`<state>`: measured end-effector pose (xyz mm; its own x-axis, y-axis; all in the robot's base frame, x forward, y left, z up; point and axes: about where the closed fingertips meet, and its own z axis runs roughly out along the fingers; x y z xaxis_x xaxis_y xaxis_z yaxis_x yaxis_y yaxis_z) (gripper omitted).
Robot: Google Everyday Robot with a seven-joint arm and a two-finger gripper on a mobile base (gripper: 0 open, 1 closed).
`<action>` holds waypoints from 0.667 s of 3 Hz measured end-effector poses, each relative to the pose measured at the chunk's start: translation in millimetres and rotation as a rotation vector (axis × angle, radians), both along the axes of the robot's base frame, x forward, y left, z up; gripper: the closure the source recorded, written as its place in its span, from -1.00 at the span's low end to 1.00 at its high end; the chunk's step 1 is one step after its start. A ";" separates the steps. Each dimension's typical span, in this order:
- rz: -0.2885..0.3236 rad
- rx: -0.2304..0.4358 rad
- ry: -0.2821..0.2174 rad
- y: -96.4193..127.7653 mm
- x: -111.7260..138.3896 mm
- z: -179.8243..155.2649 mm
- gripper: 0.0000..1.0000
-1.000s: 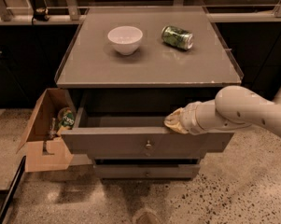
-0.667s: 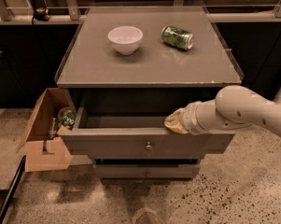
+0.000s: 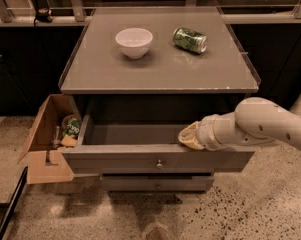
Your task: Open top drawer
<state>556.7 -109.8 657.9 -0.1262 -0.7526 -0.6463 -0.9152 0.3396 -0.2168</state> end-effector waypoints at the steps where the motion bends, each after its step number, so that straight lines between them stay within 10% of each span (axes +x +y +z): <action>1: 0.000 0.000 0.000 0.0 0.0 0.0 1.00; 2: 0.002 -0.020 0.018 2.5 -7.7 -5.7 1.00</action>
Offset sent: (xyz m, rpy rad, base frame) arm -0.0309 0.0066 -0.0339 -0.0806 0.0708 0.0005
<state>549.0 -107.4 652.2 -0.1363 -0.7654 -0.6289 -0.9195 0.3340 -0.2072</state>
